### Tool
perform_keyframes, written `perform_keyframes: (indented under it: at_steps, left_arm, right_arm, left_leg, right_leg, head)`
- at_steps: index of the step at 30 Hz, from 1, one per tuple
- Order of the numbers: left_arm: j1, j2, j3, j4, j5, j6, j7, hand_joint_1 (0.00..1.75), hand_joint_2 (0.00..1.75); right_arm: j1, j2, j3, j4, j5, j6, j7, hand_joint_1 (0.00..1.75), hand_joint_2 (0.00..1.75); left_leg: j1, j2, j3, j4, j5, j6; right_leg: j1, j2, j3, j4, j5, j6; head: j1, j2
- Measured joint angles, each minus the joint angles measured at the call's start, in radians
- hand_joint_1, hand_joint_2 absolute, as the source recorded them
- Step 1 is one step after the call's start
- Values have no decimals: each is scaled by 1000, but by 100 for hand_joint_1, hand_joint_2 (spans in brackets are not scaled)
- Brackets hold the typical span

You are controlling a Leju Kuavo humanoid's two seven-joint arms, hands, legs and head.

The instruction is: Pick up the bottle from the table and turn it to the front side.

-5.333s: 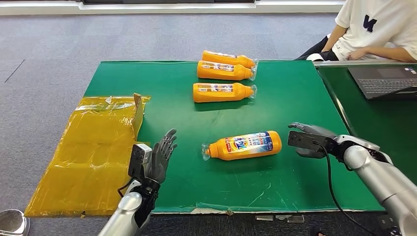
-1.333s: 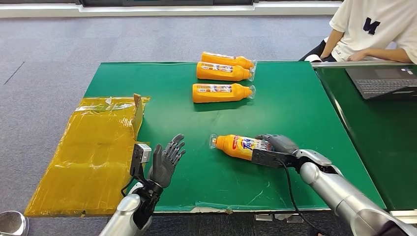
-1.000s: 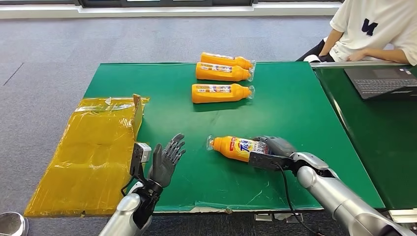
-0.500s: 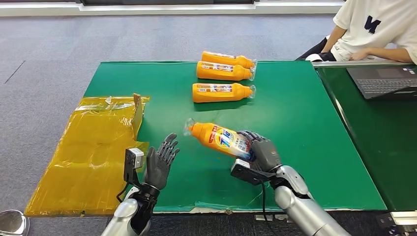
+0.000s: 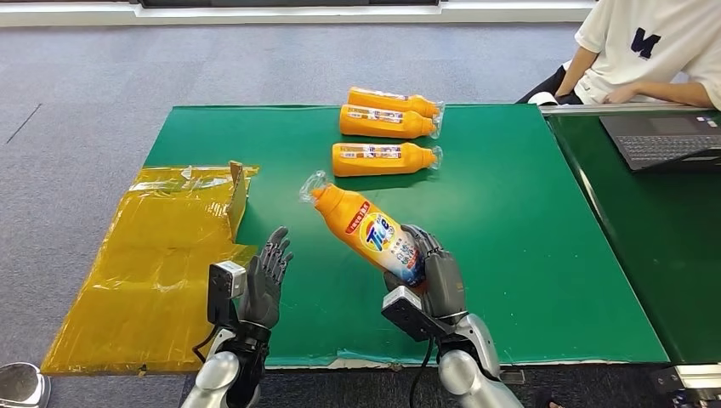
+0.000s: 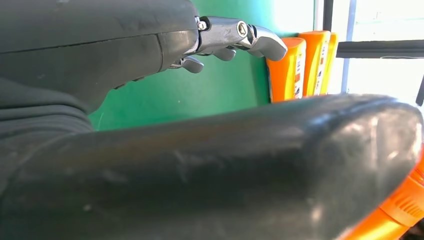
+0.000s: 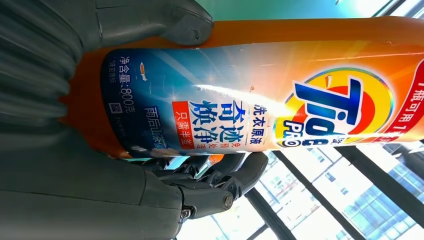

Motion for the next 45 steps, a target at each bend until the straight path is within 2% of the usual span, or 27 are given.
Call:
perform_keyframes:
  at_steps: [5, 9, 14, 18, 22, 26, 27, 30, 31, 38, 45]
  left_arm:
    - [11, -3, 0, -21, -21, 13, 25, 0, 0]
    - [25, -6, 0, -34, -5, -35, 47, 0, 0]
    - [28, -14, 0, -42, -118, 18, 35, 0, 0]
    - [21, -23, -2, -43, -160, 10, 43, 0, 0]
    - [14, -28, -3, -41, -164, 7, 43, 0, 175]
    - [-8, -34, -16, -32, -198, -5, 35, 0, 175]
    - [-22, -36, -23, -26, -209, -9, 33, 0, 131]
    - [-73, -45, -46, -1, -258, 10, 32, 0, 131]
    - [-90, -47, -54, 8, -279, 23, 31, 0, 175]
    - [-172, -50, -101, 35, -402, 71, 27, 0, 175]
    - [-195, -50, -117, 48, -414, 71, 33, 0, 175]
  right_arm:
    - [15, 24, -27, -11, -1, 6, -4, 175, 175]
    - [45, 53, -59, -26, -14, 18, -17, 175, 175]
    - [100, 83, -94, -58, -39, 21, -48, 175, 175]
    - [125, 98, -105, -64, -43, 30, -60, 175, 175]
    - [133, 105, -109, -64, -43, 32, -62, 175, 175]
    - [139, 111, -113, -64, -62, 49, -83, 175, 175]
    - [140, 114, -114, -64, -67, 53, -92, 175, 175]
    - [141, 126, -119, -60, -70, 60, -111, 175, 175]
    - [141, 130, -122, -59, -70, 62, -114, 175, 175]
    - [139, 144, -132, -54, -66, 81, -124, 175, 175]
    - [136, 149, -134, -51, -66, 84, -125, 175, 175]
  left_leg:
    - [0, 0, 0, 0, 0, 0]
    - [0, 0, 0, 0, 0, 0]
    - [0, 0, -1, 0, 0, 0]
    - [0, 1, -1, 0, 0, 0]
    - [0, 1, -1, 0, 0, 0]
    - [0, 1, -1, 0, 0, 0]
    - [0, 1, -1, 0, 0, 0]
    - [0, 1, -1, 0, 0, 0]
    - [0, 1, -1, 0, 0, 0]
    - [0, 1, -1, 0, 0, 0]
    - [0, 2, -1, 0, 0, 0]
  right_leg:
    - [0, 0, 0, 0, 0, 0]
    - [0, 0, 0, 0, 0, 0]
    - [0, 0, -1, 0, 0, 0]
    - [0, 0, -2, 0, 0, 0]
    - [0, 0, -2, 0, 0, 0]
    - [0, 1, -2, 0, 0, 0]
    - [0, 1, -2, 0, 0, 0]
    - [0, 1, -2, 0, 1, 0]
    - [0, 1, -2, 0, 1, 0]
    - [0, 1, -1, 0, 1, 0]
    - [0, 2, -2, 0, 1, 0]
  head:
    - [0, 0]
    - [0, 0]
    - [0, 0]
    - [0, 0]
    - [0, 0]
    - [0, 0]
    - [0, 0]
    - [0, 0]
    - [0, 0]
    - [0, 0]
    - [0, 0]
